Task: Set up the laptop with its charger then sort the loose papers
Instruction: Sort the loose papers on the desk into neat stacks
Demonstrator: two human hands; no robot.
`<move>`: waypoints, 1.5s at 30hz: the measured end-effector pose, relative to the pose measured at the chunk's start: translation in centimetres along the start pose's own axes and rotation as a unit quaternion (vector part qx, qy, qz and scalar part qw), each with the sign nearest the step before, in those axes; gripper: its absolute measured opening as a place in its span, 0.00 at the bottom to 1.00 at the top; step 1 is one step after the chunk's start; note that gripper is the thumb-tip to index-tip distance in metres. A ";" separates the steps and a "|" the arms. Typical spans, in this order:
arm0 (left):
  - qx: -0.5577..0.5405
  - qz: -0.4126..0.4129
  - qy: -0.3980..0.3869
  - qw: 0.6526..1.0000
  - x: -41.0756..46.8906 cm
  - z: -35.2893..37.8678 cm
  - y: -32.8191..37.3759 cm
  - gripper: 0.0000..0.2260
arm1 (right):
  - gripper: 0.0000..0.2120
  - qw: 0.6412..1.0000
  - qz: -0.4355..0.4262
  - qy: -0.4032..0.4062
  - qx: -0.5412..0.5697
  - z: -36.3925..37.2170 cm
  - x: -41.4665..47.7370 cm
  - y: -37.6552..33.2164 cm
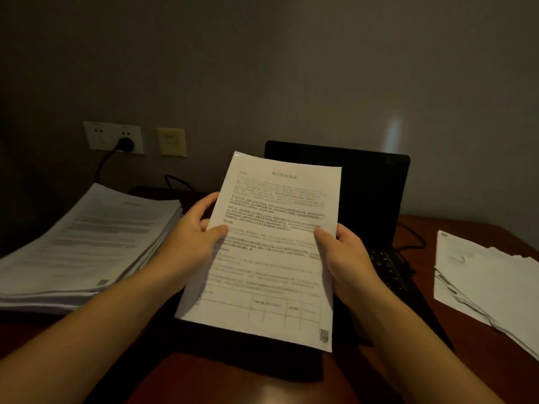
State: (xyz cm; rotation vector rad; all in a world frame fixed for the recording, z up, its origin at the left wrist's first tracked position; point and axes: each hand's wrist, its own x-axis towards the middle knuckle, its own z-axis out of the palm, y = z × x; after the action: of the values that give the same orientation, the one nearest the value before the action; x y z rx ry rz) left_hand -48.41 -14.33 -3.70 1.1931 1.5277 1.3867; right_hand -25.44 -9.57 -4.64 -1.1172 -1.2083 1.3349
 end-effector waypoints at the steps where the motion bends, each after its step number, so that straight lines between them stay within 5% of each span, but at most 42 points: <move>1: 0.006 0.001 0.006 1.000 0.6 -1.1 0.2 0.28 | 0.07 1.000 -0.003 -0.006 -0.006 1.2 0.5 -0.3; 9: 0.071 -0.070 0.078 0.992 3.0 -13.0 0.6 0.27 | 0.11 0.986 0.032 -0.139 -0.089 12.3 3.4 0.2; 16: 0.180 -0.085 0.149 0.969 4.3 -22.6 -2.9 0.30 | 0.32 0.973 0.055 -0.189 -0.119 21.6 4.0 3.0; 21: 0.235 -0.074 0.168 0.955 5.0 -25.5 -5.0 0.28 | 0.39 0.962 -0.010 -0.181 -0.206 26.3 4.8 4.7; 24: 0.299 -0.065 0.180 0.935 5.6 -26.5 -6.2 0.25 | 0.32 0.942 -0.075 -0.169 -0.279 27.6 5.2 5.5; 28: 0.408 -0.082 0.153 0.896 6.4 -26.8 -7.8 0.24 | 0.13 0.849 -0.138 -0.180 -0.477 28.0 5.1 6.2; 34: 0.531 -0.125 0.123 0.829 6.5 -25.8 -8.2 0.21 | 0.20 0.791 -0.172 -0.203 -0.551 27.0 4.9 6.1; 38: 0.552 -0.051 0.110 0.825 5.7 -22.1 -6.4 0.24 | 0.27 0.758 -0.215 -0.183 -0.588 24.1 4.5 4.7; 45: 0.582 0.092 -0.028 0.807 3.9 -9.4 -3.2 0.30 | 0.29 0.714 -0.199 -0.125 -0.659 11.7 3.5 3.5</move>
State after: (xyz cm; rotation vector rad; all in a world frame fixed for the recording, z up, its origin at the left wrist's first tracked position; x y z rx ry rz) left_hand -58.93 -13.43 -5.24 2.0829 2.3384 0.3482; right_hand -37.68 -7.30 -7.22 -1.4352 -2.5810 0.0727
